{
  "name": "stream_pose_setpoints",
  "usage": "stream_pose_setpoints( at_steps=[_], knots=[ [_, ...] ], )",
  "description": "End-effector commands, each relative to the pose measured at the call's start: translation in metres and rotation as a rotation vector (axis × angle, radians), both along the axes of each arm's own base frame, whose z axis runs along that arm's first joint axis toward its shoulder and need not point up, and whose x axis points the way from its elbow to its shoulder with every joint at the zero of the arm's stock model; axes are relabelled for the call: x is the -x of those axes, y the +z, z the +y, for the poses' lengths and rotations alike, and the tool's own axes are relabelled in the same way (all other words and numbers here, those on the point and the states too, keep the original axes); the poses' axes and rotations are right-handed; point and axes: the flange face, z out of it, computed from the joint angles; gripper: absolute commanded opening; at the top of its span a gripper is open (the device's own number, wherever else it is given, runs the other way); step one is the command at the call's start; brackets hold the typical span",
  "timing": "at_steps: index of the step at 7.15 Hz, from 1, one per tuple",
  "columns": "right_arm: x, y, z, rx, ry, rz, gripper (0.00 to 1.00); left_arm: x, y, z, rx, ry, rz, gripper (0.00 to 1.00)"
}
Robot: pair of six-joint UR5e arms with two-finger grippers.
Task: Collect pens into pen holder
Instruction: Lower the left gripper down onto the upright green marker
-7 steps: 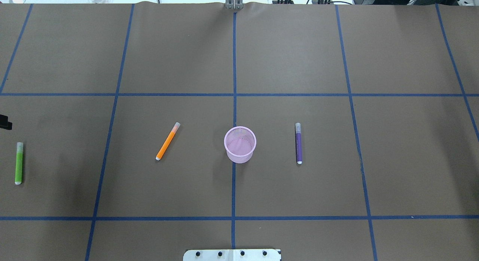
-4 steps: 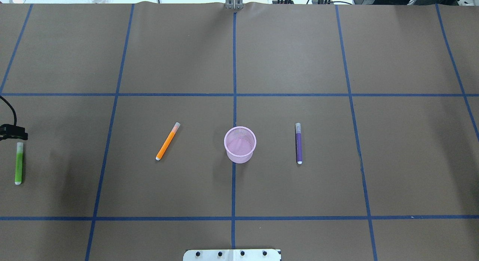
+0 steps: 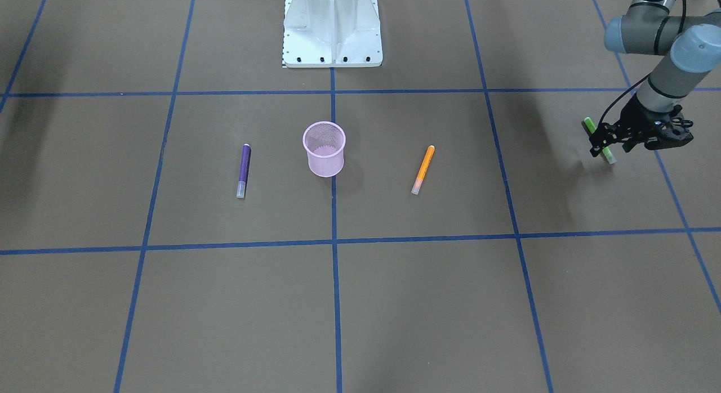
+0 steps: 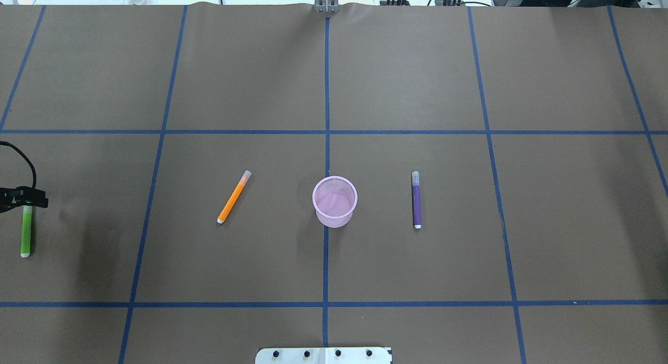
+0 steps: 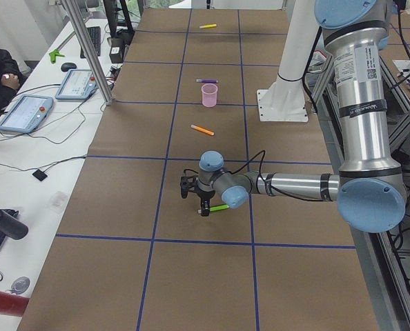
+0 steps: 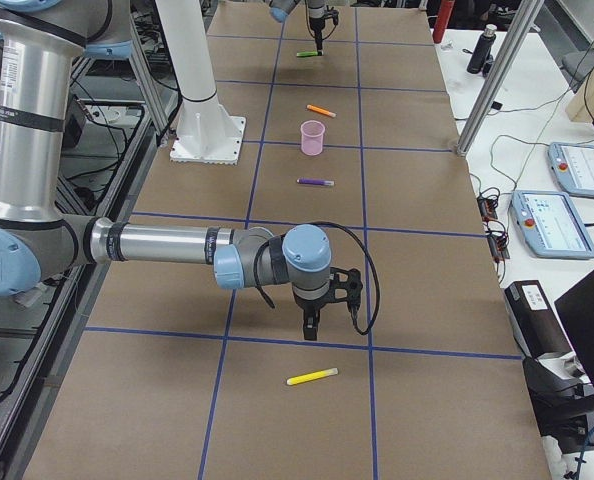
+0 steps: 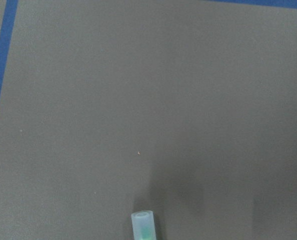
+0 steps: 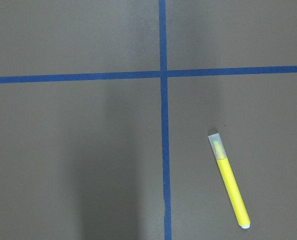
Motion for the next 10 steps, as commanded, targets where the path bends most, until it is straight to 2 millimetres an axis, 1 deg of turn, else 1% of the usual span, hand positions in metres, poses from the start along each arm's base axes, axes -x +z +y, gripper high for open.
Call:
stream_pose_setpoints(
  at_steps=[1, 2, 5, 6, 8, 9, 10],
  knots=[
    [0.0001, 0.0007, 0.0001, 0.001, 0.000, 0.000, 1.00, -0.0012, 0.0043, -0.0004, 0.005, 0.002, -0.005, 0.77],
    [0.0001, 0.0001, 0.0001, 0.001, 0.000, 0.000, 1.00, -0.0008, 0.0076, -0.0009, 0.007, 0.004, -0.009, 0.71],
    [0.0002, -0.0013, -0.0015, -0.003, 0.000, 0.000, 1.00, -0.0007, 0.0084, -0.0008, 0.007, 0.005, -0.010, 0.58],
    [0.0002, -0.0020, -0.0022, -0.005, 0.000, 0.000, 1.00, -0.0012, 0.0100, -0.0003, 0.010, 0.007, -0.012, 0.55],
    [0.0002, -0.0020, -0.0022, -0.005, 0.000, 0.000, 1.00, -0.0008, 0.0117, -0.0010, 0.011, 0.006, -0.014, 0.53],
    [0.0002, -0.0012, -0.0021, -0.003, 0.000, 0.000, 1.00, -0.0009, 0.0112, -0.0010, 0.011, 0.006, -0.014, 0.47],
    [0.0002, -0.0020, -0.0022, -0.005, 0.000, 0.000, 1.00, -0.0015, 0.0111, -0.0007, 0.011, 0.008, -0.014, 0.43]
  ],
)
